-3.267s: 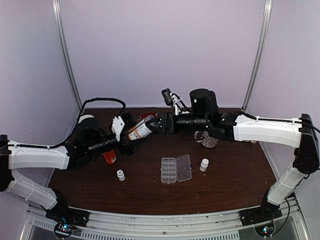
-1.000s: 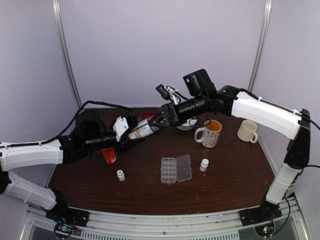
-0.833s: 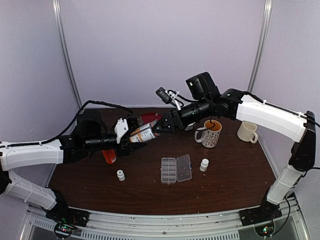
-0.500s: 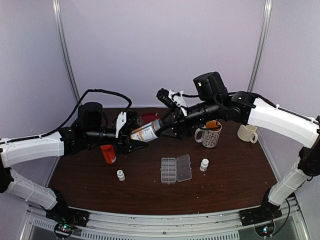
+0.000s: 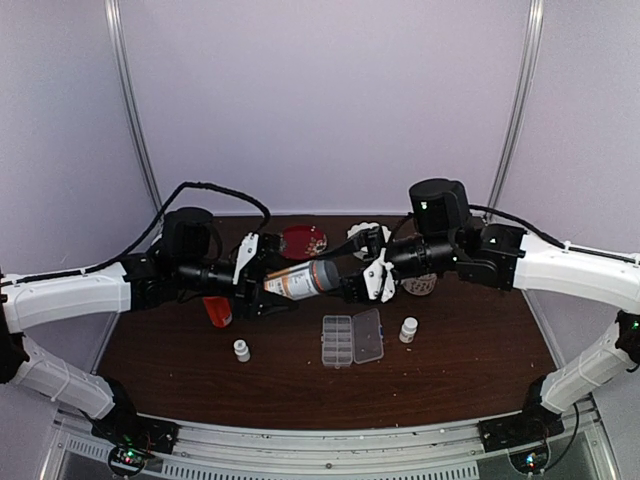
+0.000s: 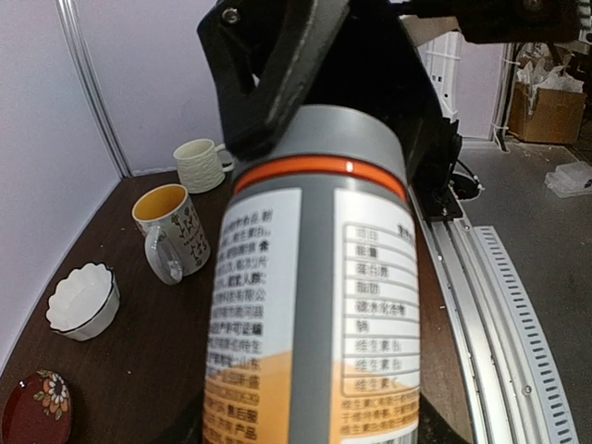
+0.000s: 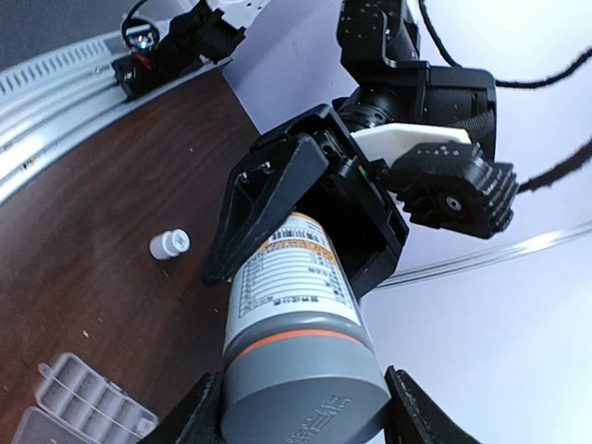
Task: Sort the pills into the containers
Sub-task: Unscrew the lid of the pill bottle.
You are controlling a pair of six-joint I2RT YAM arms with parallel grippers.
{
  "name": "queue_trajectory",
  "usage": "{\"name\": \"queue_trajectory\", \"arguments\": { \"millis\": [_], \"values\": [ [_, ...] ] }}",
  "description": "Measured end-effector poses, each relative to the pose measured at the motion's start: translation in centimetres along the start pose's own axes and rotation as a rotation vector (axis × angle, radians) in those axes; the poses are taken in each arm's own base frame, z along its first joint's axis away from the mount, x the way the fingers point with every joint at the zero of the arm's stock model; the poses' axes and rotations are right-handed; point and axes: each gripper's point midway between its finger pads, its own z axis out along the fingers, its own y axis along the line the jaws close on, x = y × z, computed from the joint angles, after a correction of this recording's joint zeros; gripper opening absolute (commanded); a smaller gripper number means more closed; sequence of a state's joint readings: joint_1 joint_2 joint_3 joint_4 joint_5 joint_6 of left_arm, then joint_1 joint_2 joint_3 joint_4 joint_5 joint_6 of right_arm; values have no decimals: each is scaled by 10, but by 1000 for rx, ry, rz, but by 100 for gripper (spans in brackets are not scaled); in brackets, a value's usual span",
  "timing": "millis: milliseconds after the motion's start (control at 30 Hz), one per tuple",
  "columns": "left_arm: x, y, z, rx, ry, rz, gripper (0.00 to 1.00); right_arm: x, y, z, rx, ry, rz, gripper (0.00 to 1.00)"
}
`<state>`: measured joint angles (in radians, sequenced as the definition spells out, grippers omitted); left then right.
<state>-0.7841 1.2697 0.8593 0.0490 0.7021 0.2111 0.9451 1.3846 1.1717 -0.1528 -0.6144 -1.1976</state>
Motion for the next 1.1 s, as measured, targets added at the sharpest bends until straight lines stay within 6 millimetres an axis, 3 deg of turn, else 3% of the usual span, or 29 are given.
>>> {"name": "queue_trajectory", "arguments": {
  "millis": [100, 200, 267, 300, 333, 367, 400, 600, 800, 967, 1100],
  "values": [
    [1, 1, -1, 2, 1, -4, 0, 0, -2, 3, 19, 30, -217, 9],
    [4, 1, -2, 3, 12, -12, 1, 4, 0, 6, 46, 84, -391, 6],
    [6, 1, -2, 4, 18, -18, 1, 7, 2, 6, 68, 121, -488, 16],
    [6, 1, -2, 5, 19, -19, 1, 7, 2, 6, 81, 133, -522, 31],
    [6, 0, -2, 6, 18, -18, 1, 7, 2, 5, 96, 141, -550, 55],
    [5, 0, -2, 7, 17, -17, 1, 6, 2, 5, 112, 145, -567, 89],
    [5, 0, -2, 9, 15, -15, 1, 5, 3, 4, 121, 144, -567, 98],
    [-4, 2, -2, 3, -16, 14, 0, 2, 11, 0, 93, 98, -383, 100],
    [-11, 4, -4, -17, -34, 43, 0, -18, 10, -28, 53, 0, -117, 100],
    [-16, 10, -6, -55, -49, 66, 0, -24, -9, -49, 193, -46, 291, 100],
    [-15, 16, -6, -95, -50, 75, 2, -12, -42, -55, 286, 14, 667, 100]
  ]
}}
